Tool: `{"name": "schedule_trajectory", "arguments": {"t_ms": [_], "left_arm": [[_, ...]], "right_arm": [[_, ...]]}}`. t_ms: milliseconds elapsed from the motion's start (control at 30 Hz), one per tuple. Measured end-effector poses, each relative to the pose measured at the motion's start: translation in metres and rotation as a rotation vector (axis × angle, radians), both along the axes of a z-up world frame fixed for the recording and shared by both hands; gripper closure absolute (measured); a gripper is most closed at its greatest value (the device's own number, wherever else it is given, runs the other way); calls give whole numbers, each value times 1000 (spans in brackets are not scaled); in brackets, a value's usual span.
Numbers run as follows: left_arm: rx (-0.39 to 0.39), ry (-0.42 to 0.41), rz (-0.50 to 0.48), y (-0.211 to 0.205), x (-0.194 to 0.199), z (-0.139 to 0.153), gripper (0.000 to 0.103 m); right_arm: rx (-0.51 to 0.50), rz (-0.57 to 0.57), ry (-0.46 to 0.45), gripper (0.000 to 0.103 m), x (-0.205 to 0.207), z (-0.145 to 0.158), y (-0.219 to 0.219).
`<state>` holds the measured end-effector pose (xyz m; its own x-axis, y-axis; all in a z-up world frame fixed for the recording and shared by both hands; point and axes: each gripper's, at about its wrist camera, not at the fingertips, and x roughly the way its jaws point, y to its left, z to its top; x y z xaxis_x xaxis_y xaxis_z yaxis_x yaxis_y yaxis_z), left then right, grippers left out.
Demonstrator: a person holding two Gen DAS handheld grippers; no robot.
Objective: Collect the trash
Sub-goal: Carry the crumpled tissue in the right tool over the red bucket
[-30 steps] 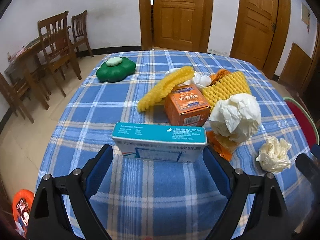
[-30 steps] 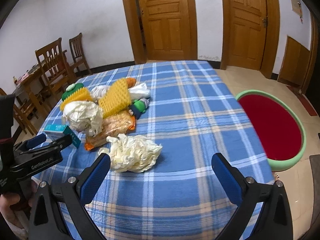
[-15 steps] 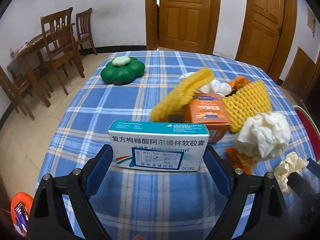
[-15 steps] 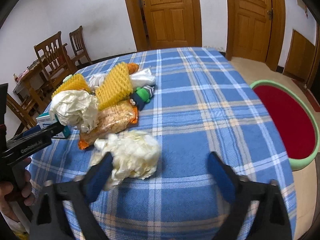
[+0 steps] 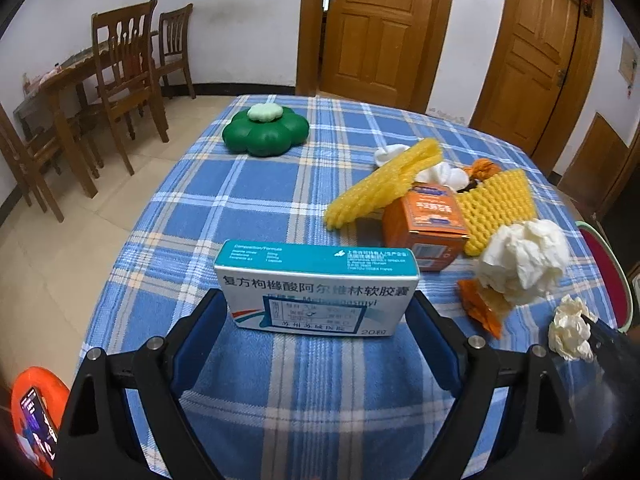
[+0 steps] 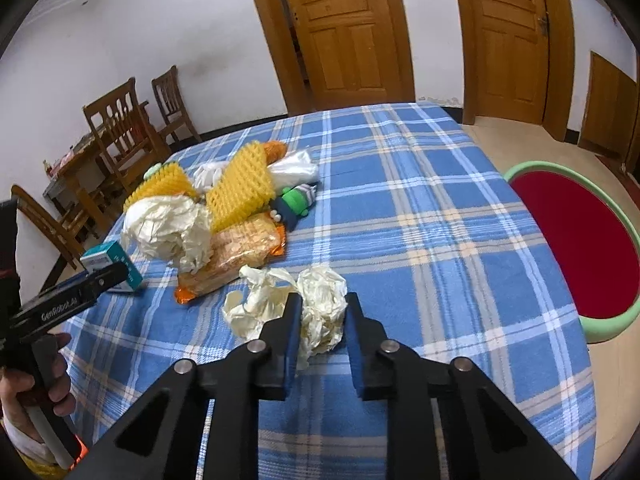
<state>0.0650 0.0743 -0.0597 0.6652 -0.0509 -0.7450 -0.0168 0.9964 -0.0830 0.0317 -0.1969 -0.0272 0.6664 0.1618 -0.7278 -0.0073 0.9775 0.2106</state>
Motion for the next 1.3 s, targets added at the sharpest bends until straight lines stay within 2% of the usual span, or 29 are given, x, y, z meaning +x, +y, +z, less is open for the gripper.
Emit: {"name": "schedule_trajectory", "arguments": {"t_ms": [200, 667, 1000, 1300], "left_arm": [[-7, -30, -24, -3, -8, 12, 13], [-76, -116, -106, -32, -20, 66, 13], [-61, -153, -217, -81, -17, 94, 13], [-54, -153, -313, -130, -9, 101, 13]], "right_arm": [[14, -23, -32, 80, -5, 12, -12], [32, -79, -87, 80, -15, 34, -43], [32, -147, -133, 80, -24, 53, -73], [9, -235, -155, 80, -27, 64, -112]]}}
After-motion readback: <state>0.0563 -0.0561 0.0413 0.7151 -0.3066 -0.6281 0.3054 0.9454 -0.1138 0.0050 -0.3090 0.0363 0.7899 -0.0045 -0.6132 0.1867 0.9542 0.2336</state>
